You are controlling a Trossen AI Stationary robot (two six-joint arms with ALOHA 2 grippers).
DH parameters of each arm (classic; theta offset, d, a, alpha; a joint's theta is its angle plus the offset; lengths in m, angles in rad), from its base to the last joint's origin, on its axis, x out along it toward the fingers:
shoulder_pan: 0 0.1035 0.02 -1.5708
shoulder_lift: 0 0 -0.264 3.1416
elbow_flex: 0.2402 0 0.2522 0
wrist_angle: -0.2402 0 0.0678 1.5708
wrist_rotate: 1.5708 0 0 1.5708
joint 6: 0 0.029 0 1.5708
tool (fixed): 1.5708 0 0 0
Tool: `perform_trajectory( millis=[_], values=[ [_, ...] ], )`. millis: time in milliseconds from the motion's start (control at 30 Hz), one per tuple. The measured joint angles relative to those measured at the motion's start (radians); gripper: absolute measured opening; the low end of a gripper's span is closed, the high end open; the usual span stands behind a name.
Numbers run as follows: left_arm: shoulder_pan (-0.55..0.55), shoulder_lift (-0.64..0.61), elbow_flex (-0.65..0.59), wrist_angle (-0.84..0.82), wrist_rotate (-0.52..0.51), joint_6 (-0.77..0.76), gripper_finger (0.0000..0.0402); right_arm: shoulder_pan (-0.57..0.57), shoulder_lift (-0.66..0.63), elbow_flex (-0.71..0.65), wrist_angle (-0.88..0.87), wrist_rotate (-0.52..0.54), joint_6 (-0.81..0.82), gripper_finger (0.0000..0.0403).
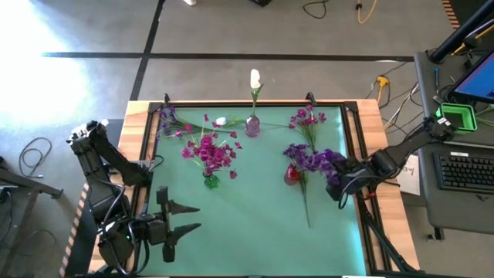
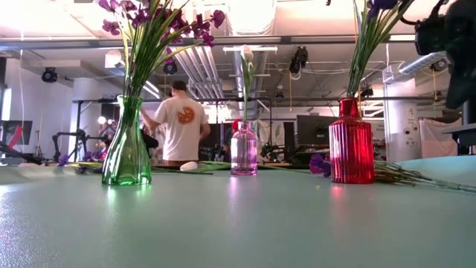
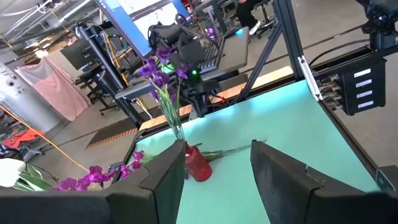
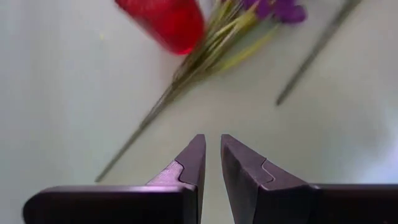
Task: Sort flowers into vase by color
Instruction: Put the bottom violet flowers into the red flower vase
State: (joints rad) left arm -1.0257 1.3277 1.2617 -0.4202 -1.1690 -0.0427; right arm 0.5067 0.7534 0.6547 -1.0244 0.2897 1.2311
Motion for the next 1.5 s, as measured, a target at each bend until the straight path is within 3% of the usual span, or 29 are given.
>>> perform_trajectory(
  millis=[167,600,1300,1500],
  values=[
    [0.0,0.0,0.0,0.0,0.0,0.005,0.0169,0.026,0.047,-0.015,-0.026,-0.005,0.088,0.0043],
    [0.0,0.0,0.0,0.0,0.0,0.005,0.0169,0.048,0.14,-0.055,0.125,-0.002,0.29,0.0043],
    [0.0,0.0,0.0,0.0,-0.002,0.004,0.0169,0.048,0.441,-0.056,0.369,0.02,0.329,0.0043],
    [0.0,0.0,0.0,0.0,-0.003,0.005,0.0169,0.047,0.473,-0.056,0.402,0.045,0.328,0.0065]
  ],
)
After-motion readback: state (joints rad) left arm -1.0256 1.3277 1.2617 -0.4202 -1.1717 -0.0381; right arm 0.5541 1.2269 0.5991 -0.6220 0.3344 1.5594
